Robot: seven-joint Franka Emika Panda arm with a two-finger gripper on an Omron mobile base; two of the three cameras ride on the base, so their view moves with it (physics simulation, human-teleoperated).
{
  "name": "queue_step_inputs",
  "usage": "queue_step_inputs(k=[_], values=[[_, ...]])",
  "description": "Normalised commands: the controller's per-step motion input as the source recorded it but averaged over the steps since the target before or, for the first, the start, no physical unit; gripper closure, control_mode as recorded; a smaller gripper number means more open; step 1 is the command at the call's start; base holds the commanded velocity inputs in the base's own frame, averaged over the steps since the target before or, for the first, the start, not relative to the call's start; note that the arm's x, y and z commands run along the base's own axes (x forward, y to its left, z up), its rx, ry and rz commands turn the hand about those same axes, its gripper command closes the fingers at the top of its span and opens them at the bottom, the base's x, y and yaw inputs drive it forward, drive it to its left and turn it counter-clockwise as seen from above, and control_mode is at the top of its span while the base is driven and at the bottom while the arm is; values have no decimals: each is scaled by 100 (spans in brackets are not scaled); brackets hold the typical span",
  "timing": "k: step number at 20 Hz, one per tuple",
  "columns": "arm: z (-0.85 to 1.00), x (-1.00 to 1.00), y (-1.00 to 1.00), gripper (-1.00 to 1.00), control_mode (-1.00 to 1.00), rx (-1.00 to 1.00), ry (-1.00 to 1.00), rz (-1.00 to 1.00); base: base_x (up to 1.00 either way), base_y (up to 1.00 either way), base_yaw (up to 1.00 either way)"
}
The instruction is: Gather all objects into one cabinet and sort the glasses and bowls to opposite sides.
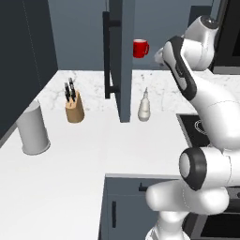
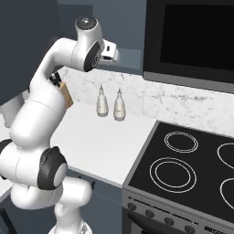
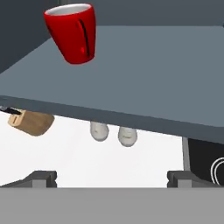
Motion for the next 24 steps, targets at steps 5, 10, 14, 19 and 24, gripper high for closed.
queue_step_inputs(k=[5, 10, 14, 19, 24], values=[[33, 52, 9, -100, -100, -2, -3, 1, 0, 0, 0], [17, 41, 30, -100, -100, -14, -10, 4, 0, 0, 0], [1, 32, 6, -100, -100, -7, -20, 9, 0, 0, 0], [0, 13, 0, -100, -100, 0, -28, 16, 0, 0, 0], [0, 7, 3, -100, -100, 0, -23, 14, 0, 0, 0]])
